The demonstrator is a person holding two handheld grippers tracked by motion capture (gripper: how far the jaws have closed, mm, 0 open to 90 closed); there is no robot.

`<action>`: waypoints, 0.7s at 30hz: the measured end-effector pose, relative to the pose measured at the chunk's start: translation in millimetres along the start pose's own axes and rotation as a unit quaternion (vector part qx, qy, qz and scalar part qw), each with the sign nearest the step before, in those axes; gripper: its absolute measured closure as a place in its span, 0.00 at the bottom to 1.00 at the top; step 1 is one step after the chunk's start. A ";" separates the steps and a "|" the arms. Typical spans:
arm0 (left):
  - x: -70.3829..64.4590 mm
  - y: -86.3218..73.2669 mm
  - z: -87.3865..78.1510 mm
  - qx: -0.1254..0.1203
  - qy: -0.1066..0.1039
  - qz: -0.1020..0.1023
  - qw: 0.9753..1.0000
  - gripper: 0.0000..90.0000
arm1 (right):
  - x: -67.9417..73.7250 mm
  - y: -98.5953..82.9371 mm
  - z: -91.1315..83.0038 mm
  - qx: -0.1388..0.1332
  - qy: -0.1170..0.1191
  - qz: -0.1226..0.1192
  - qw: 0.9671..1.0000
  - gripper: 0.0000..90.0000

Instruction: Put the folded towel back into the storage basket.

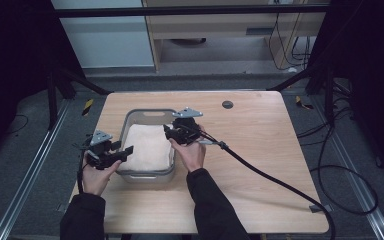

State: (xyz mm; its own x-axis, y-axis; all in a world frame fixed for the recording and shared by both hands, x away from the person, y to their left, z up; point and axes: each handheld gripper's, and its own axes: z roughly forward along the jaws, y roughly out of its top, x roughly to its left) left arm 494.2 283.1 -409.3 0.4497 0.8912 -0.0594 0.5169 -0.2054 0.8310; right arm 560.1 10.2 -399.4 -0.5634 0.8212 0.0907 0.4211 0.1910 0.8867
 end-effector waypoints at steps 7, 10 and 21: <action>4.5 2.9 -12.2 -0.037 -0.014 -0.017 0.999 0.43 | -15.5 1.2 -28.9 -0.020 -0.009 -0.027 0.999 0.28; 7.8 1.8 -16.1 -0.043 -0.009 -0.023 0.999 0.40 | -25.6 -0.6 -45.6 -0.026 -0.008 -0.038 0.999 0.22; 7.0 -9.8 -27.0 -0.060 0.002 -0.012 0.998 0.37 | -80.3 -28.2 -123.9 -0.053 -0.007 -0.020 0.998 0.14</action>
State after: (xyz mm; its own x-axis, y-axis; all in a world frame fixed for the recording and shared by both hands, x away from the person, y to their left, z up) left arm 472.6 302.3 -403.0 0.4360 0.8966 -0.0781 0.4369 -0.1350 0.8893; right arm 505.4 -127.8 -375.5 -0.5675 0.8220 0.0476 0.3205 0.1673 0.9324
